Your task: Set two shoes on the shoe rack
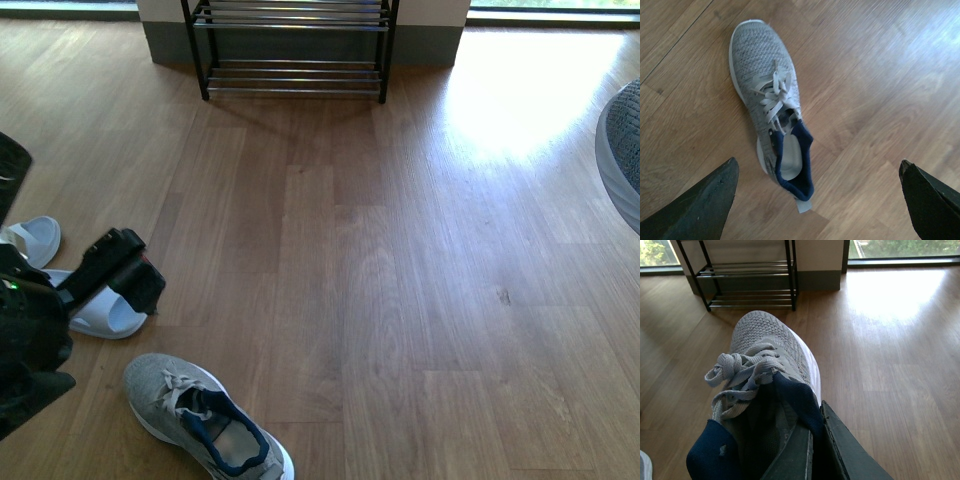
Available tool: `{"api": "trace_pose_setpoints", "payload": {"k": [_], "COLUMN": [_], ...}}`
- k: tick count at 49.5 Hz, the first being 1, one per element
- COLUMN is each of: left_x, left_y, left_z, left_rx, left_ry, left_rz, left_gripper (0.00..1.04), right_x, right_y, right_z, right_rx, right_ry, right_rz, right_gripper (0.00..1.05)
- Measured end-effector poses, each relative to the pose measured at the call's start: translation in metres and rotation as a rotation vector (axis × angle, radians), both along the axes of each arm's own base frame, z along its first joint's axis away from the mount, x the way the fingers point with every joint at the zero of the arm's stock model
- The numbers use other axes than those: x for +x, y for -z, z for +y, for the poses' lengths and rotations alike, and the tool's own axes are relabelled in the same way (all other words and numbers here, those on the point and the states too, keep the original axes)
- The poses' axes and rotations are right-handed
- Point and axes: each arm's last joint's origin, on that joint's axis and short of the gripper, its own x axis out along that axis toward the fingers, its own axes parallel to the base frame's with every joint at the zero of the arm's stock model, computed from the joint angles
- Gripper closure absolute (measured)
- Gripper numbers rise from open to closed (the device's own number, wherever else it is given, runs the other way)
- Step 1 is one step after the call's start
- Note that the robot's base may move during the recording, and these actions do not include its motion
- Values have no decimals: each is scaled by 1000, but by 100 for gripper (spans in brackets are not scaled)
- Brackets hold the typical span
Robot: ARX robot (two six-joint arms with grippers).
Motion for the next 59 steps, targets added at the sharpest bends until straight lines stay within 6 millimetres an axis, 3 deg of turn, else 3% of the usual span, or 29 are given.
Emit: {"api": "trace_pose_setpoints", "payload": {"k": [10,15,20,42,59], "left_x": [8,9,8,14,32], "left_y": [43,73,91,121,139], "left_z": [-18,-21,-22,-25,-29], "left_rx": [52,97,104,167,211], "left_ry": [62,81,98,128,167], "left_rz": [194,288,332,384,393], "left_gripper": [9,9,9,9,9], "right_x": [0,0,0,0,0], "right_y": [0,0,0,0,0], "right_z": [0,0,0,0,0], "right_rx": [-1,-1,0,-1,-1], "right_ry": [5,4,4,4,4], "right_rz": [1,1,0,1,1], "right_gripper": [103,103,103,103,103]}}
